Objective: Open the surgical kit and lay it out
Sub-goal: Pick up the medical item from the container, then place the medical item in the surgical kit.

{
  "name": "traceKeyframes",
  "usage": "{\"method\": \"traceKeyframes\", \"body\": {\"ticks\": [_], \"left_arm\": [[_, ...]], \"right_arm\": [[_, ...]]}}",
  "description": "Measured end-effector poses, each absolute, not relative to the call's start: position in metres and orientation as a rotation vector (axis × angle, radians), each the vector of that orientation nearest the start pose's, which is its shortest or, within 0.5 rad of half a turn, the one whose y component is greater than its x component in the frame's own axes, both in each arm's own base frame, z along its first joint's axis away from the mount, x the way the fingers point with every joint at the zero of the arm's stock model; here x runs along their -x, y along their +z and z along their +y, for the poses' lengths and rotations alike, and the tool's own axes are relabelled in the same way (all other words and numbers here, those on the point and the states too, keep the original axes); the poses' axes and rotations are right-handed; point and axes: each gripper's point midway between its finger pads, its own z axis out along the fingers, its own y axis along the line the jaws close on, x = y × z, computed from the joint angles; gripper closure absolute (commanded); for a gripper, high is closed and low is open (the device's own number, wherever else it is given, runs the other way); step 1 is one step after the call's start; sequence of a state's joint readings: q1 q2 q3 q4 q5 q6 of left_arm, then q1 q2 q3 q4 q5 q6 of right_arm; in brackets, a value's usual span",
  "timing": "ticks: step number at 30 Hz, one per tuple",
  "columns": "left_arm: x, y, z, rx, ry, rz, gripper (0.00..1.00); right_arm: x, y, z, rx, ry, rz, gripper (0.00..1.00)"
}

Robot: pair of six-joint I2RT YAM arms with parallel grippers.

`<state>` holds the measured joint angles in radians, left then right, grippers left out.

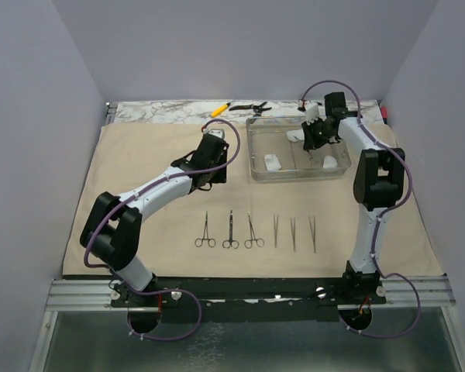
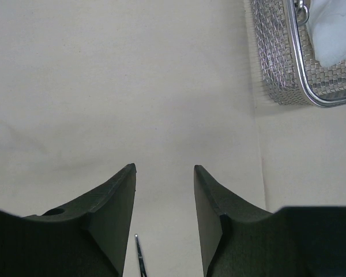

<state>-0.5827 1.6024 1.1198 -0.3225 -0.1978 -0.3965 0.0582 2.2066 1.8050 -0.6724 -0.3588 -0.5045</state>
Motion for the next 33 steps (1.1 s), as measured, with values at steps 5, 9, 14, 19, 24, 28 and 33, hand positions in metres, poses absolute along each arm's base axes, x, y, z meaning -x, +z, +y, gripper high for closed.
{"method": "traceKeyframes", "body": {"ticks": [5, 9, 14, 19, 24, 28, 33], "left_arm": [[-0.359, 0.111, -0.215, -0.12, -0.243, 2.366, 0.53], [-0.358, 0.113, -0.214, -0.115, -0.248, 2.361, 0.53], [-0.356, 0.124, -0.213, -0.107, -0.264, 2.336, 0.53], [-0.354, 0.142, -0.211, -0.098, -0.289, 2.294, 0.53], [-0.351, 0.166, -0.212, -0.08, -0.363, 2.247, 0.52], [-0.352, 0.19, -0.223, -0.072, -0.485, 2.215, 0.48], [-0.36, 0.242, -0.246, -0.103, -0.686, 2.117, 0.43]], "right_arm": [[-0.517, 0.103, 0.089, 0.77, 0.356, 2.275, 0.94], [-0.524, 0.131, 0.095, 0.684, 0.376, 2.202, 0.96], [-0.517, 0.13, 0.103, 0.518, 0.461, 2.213, 0.99], [-0.5, 0.141, 0.117, 0.321, 0.614, 2.194, 0.99], [-0.484, 0.199, 0.141, 0.197, 0.829, 2.026, 0.99], [-0.463, 0.253, 0.161, 0.178, 1.03, 1.856, 0.99], [-0.422, 0.287, 0.187, 0.172, 1.279, 1.723, 0.99]]}}
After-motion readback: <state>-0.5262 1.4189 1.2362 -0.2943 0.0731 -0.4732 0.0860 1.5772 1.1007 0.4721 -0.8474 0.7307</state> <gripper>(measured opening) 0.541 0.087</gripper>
